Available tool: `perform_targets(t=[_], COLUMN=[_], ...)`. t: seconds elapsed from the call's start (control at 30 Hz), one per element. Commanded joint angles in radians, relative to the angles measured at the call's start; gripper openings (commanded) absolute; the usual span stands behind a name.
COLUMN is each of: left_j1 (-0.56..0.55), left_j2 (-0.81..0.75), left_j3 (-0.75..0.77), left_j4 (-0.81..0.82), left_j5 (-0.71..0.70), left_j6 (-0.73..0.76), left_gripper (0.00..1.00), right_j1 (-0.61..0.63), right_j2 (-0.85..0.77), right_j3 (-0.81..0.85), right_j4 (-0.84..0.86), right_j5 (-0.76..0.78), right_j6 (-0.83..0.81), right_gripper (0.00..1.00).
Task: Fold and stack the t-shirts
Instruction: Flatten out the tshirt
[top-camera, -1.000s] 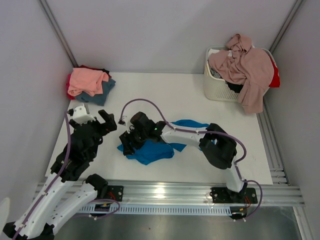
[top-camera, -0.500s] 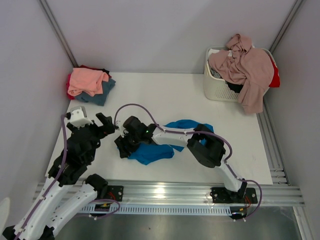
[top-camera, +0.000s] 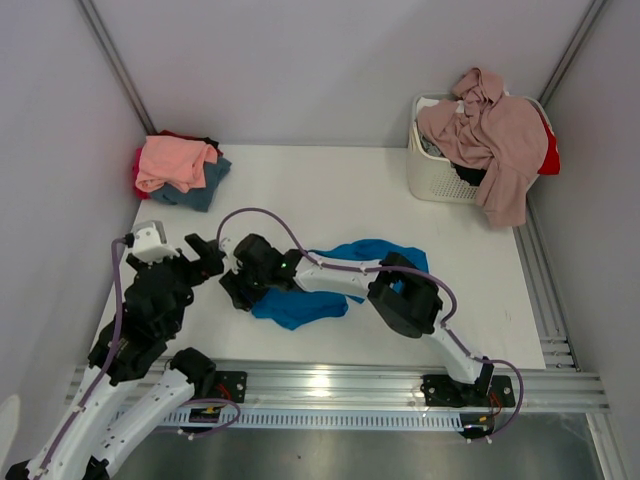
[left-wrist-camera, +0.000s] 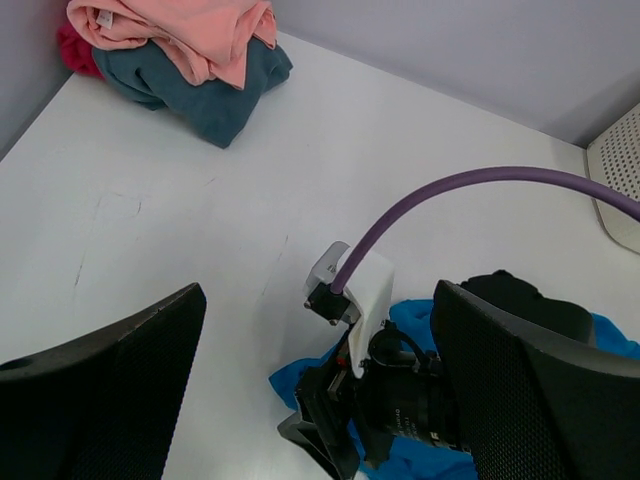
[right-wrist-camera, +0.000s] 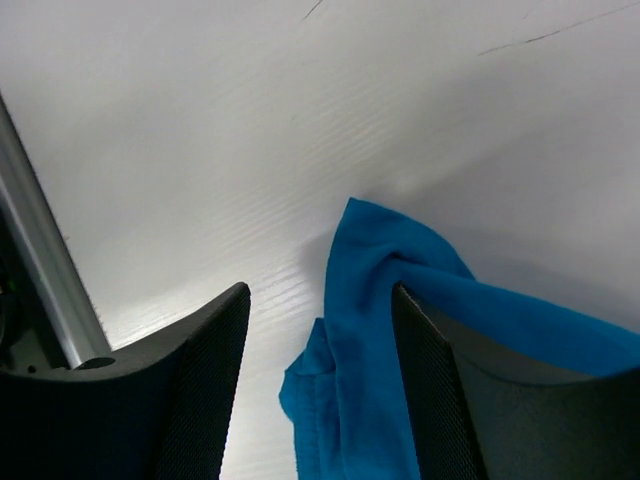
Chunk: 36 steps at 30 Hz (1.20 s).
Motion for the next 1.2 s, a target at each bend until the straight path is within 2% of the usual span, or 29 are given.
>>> perform_targets(t=[0.0,0.2,0.3,0.4,0.43,0.47,0.73,0.9,1.03,1.07,1.13,1.17], left_j1=[0.008,0.008,0.008,0.009,0.009,0.008,0.009,0.008,0.009,0.008,0.008,0.009], left_j2=[-0.008,-0.004,-0.006,-0.009,-0.006,-0.006,0.012,0.048,0.080,0.086,0.109,0.118], left_j3=[-0.009,-0.011,-0.017,-0.012,-0.015,-0.017,-0.026,-0.041,-0.050,-0.050,-0.060,-0.061], left_j4=[-0.009,-0.003,0.002,0.006,0.009,0.011,0.061,0.101,0.121,0.129,0.152,0.159], left_j5=[0.006,0.009,0.004,0.004,0.006,0.004,0.026,0.049,0.075,0.081,0.093,0.108], left_j6=[-0.005,0.015,0.023,0.033,0.035,0.038,0.037,0.005,-0.020,-0.028,-0.035,-0.045], left_gripper=[0.99,0.99,0.99,0.99,0.99,0.99,0.99,0.99,0.99,0.99,0.99,0.99], right_j1=[0.015,0.017,0.018,0.018,0.018,0.018,0.017,-0.032,-0.052,-0.051,-0.046,-0.045], right_j2=[0.037,0.067,0.090,0.104,0.101,0.098,-0.023,-0.259,-0.475,-0.517,-0.635,-0.670], right_j3=[0.053,0.047,0.033,0.038,0.039,0.039,-0.005,-0.080,-0.118,-0.131,-0.146,-0.154], right_j4=[-0.002,-0.018,-0.016,-0.018,-0.021,-0.021,-0.024,-0.061,-0.127,-0.133,-0.127,-0.118], right_j5=[0.083,0.113,0.130,0.155,0.169,0.185,0.367,0.543,0.770,0.895,1.041,1.194], right_j6=[-0.042,-0.041,-0.032,-0.021,-0.019,-0.021,-0.047,-0.056,-0.081,-0.113,-0.130,-0.189], right_gripper=[0.62,0.59,0.54,0.26,0.07,0.00,0.00,0.00,0.00,0.00,0.00,0.00])
